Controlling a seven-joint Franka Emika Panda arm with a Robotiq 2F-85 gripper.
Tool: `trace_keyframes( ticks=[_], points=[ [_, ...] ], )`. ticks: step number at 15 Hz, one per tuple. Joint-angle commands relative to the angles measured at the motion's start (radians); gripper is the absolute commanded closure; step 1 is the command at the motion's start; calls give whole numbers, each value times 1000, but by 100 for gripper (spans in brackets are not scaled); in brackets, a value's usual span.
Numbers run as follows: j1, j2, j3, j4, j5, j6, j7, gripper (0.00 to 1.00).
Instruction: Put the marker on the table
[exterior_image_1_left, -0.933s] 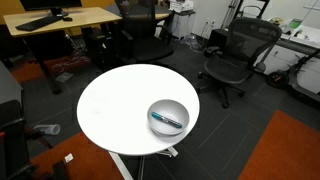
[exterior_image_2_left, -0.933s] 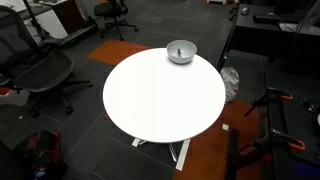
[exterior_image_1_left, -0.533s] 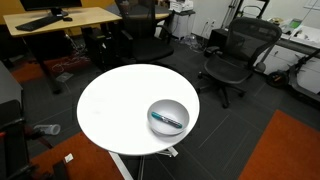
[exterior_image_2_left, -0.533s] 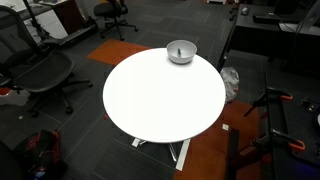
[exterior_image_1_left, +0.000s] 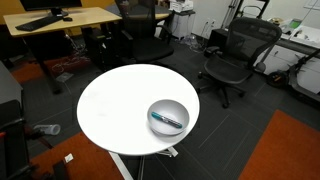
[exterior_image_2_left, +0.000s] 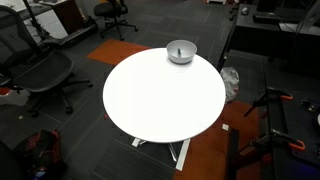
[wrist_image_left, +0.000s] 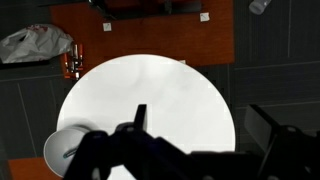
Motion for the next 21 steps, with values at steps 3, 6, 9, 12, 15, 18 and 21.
trace_keyframes(
  ticks=[3, 6, 9, 12, 15, 18, 21],
  points=[
    [-36, 87, -61, 70, 12, 77, 42, 0],
    [-58, 139, -96, 107, 16, 136, 80, 0],
    [-81, 192, -130, 145, 15, 205, 142, 0],
    [-100, 237, -161, 170, 11, 277, 211, 0],
    [-120, 263, -195, 176, 2, 363, 285, 0],
    [-135, 281, -223, 172, -11, 436, 355, 0],
    [-149, 302, -248, 170, -33, 483, 426, 0]
  ],
)
